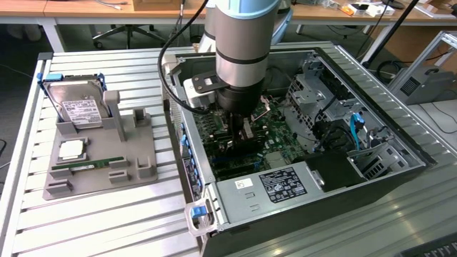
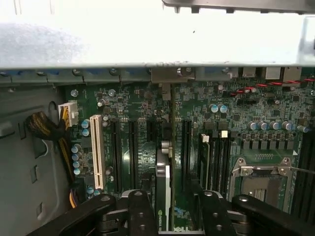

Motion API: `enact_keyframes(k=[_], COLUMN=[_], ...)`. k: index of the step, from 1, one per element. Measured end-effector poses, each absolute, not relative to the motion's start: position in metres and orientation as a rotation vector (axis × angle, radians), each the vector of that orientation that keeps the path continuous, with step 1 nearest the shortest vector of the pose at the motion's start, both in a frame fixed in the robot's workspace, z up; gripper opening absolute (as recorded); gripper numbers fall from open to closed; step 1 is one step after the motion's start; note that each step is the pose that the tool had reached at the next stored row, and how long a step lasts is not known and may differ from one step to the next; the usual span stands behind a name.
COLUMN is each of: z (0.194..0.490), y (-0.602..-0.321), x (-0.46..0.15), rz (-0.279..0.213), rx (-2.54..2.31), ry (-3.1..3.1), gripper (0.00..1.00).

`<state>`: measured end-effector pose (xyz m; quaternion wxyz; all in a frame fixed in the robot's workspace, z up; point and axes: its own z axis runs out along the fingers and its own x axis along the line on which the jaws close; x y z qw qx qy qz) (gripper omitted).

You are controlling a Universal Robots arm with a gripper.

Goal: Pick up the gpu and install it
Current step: 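Insert the gpu into the slot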

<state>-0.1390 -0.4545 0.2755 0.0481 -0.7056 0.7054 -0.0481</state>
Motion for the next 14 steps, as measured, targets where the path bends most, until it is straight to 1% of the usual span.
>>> enact_keyframes(k=[6, 7, 8, 9, 12, 13, 14], z=[0.289, 0.29, 0.291, 0.292, 0.292, 0.292, 0.292], y=[-0.45, -0.449, -0.449, -0.448, -0.447, -0.447, -0.447], x=[-0.139, -0.139, -0.139, -0.139, -0.139, -0.139, -0.137], rz=[-0.146, -0.146, -0.147, -0.147, -0.146, -0.146, -0.145], rx=[-2.151, -2.151, -2.151, -2.151, -2.151, -2.151, -2.152], ry=[2.15, 2.151, 2.151, 2.151, 2.15, 2.15, 2.151], gripper=[0.4, 0.38, 0.32, 0.32, 0.14, 0.14, 0.11])
